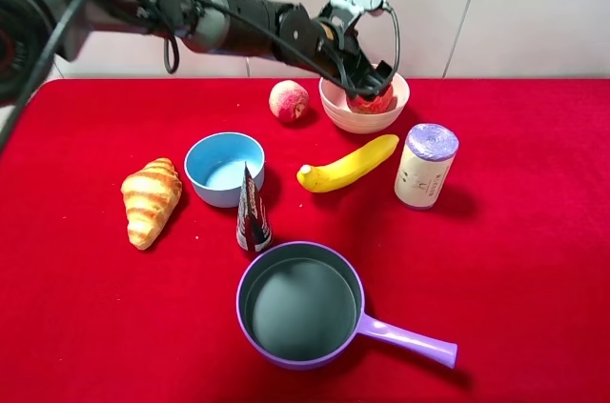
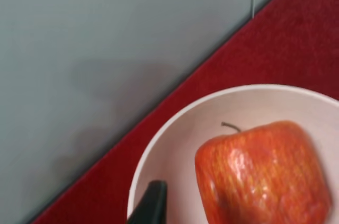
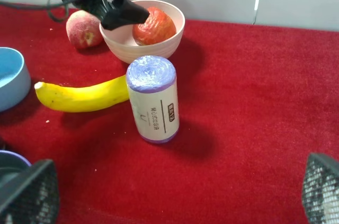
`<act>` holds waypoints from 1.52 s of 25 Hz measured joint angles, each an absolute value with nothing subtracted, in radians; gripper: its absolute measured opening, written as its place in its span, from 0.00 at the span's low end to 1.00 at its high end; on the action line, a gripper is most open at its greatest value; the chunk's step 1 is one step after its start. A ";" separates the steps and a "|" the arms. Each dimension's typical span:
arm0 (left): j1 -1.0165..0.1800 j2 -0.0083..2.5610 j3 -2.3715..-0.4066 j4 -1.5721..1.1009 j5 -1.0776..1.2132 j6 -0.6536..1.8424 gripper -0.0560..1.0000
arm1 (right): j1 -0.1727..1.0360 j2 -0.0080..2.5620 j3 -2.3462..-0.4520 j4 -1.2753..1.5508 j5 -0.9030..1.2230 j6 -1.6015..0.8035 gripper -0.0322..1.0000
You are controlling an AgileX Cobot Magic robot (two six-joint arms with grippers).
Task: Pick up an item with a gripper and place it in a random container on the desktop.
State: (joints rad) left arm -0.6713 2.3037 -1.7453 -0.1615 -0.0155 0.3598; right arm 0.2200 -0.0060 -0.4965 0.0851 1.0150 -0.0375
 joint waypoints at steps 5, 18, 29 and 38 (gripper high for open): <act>-0.671 2.243 -1.745 -0.161 0.088 0.342 0.99 | 0.220 -0.006 -0.497 0.086 1.015 -0.038 0.70; -0.671 2.016 -1.745 -0.159 0.451 0.312 0.99 | 0.220 -0.006 -0.497 0.086 1.015 -0.038 0.70; -0.671 1.716 -1.520 -0.161 0.557 0.251 0.99 | 0.220 -0.006 -0.497 0.087 1.015 -0.038 0.70; -0.671 1.436 -1.245 -0.161 0.559 0.208 0.99 | 0.220 -0.006 -0.497 0.087 1.015 -0.038 0.70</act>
